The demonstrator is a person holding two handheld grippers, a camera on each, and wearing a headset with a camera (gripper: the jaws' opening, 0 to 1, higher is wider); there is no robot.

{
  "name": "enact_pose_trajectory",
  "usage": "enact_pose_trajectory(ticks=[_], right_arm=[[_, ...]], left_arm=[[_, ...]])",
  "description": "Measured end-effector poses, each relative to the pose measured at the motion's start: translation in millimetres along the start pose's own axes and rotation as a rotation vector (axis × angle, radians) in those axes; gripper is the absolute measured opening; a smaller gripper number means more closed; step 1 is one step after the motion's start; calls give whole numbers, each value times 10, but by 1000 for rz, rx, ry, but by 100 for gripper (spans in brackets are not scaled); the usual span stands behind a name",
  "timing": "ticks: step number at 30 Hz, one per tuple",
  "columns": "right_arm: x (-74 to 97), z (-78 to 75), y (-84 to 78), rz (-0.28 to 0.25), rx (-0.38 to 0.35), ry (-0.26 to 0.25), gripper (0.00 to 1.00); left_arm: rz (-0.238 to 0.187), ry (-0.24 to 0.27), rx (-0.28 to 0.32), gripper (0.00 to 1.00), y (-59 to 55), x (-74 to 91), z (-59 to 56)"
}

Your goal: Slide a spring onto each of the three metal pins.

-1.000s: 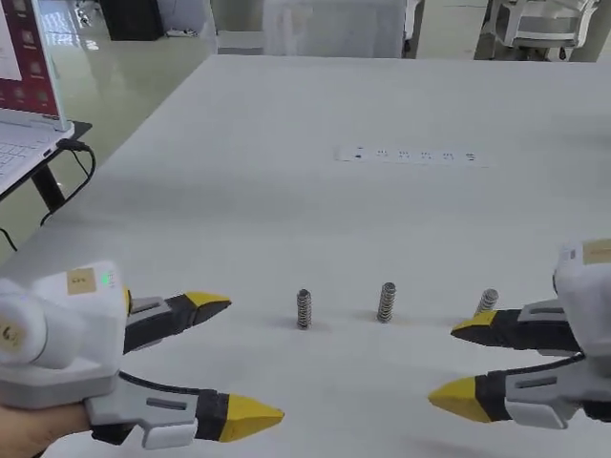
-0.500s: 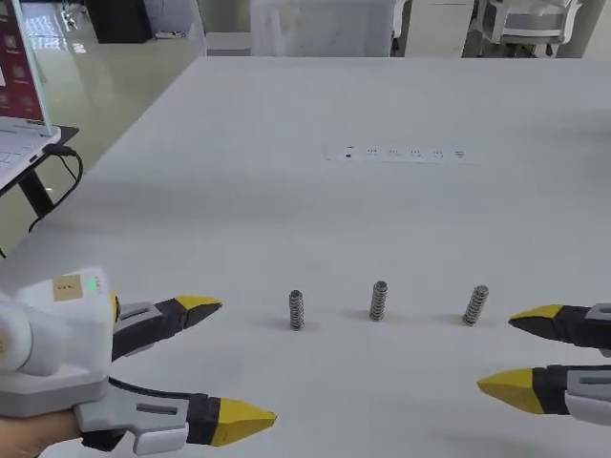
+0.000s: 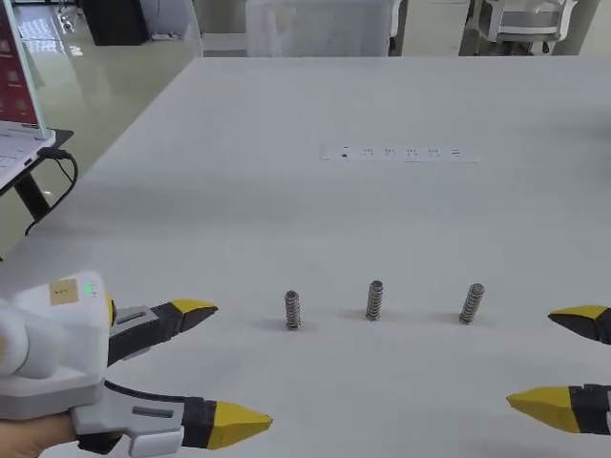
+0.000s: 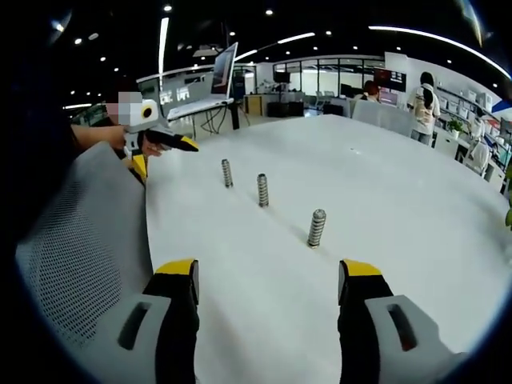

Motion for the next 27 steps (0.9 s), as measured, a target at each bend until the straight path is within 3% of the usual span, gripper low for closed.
enact_pose_trajectory(ticks=[12,15,27], right_arm=[[47,-48,-149,-34,24,-12,95],[66,-65,-181,-52,-3,-5,99],[125,-159,-171,-59,-16,-31,99]], left_arm=[[-17,3,16,87,-64,16,-25],[-15,3,18,88,-82,10,-20],[-10,8,34,97,-110,4,0]])
Point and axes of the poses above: the centre of the closed fingertips' face, and the gripper's own axes: x roughly backward along the fingers, z roughly to its left, y roughly out of its top, the point moved 7 cm from there along x, roughly backward along the fingers, and after that the axes turned 12 degrees about -y, right-handed, at the moved point
